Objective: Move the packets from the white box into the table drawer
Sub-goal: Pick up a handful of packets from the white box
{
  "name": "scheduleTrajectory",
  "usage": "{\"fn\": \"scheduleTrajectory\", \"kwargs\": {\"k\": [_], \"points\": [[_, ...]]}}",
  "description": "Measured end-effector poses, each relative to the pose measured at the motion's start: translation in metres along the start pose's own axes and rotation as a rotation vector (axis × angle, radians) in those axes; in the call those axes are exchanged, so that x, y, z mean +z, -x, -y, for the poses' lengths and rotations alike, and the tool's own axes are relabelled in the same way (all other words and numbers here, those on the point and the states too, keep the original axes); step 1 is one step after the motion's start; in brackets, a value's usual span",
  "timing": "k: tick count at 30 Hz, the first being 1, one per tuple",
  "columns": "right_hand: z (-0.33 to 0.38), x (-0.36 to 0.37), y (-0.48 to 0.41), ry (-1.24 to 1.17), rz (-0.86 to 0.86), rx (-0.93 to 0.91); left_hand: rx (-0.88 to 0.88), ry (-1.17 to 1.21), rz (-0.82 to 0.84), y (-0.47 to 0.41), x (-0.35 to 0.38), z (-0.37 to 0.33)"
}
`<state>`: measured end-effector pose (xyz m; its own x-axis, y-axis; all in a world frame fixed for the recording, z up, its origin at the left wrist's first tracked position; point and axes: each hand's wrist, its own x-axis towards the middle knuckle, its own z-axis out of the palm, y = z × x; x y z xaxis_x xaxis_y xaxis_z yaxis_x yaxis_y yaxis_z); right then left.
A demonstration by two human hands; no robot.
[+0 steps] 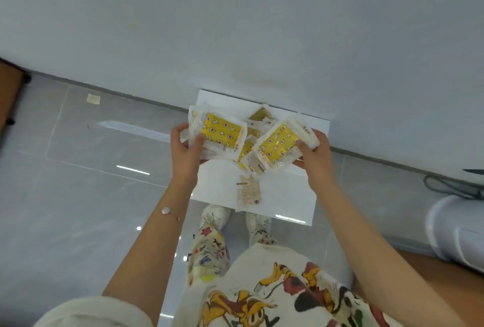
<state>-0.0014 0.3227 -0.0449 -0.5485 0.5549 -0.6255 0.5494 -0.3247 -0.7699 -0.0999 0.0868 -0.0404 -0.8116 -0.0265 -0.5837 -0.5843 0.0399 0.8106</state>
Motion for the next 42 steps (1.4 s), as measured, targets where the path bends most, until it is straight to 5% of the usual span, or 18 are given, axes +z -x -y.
{"fn": "scheduleTrajectory", "kwargs": {"k": [15, 31, 42], "points": [[0.080, 0.133, 0.226, 0.239, 0.610, -0.079, 0.013, 0.441, -0.460, 0.209, -0.234, -0.044], [0.003, 0.402, 0.423, 0.464, 0.948, -0.112, 0.056, 0.697, -0.842, 0.310, -0.546, 0.008], [-0.046, 0.554, 0.503, 0.724, 1.211, -0.145, 0.017, 0.901, -1.051, 0.312, -0.636, 0.038]]}}
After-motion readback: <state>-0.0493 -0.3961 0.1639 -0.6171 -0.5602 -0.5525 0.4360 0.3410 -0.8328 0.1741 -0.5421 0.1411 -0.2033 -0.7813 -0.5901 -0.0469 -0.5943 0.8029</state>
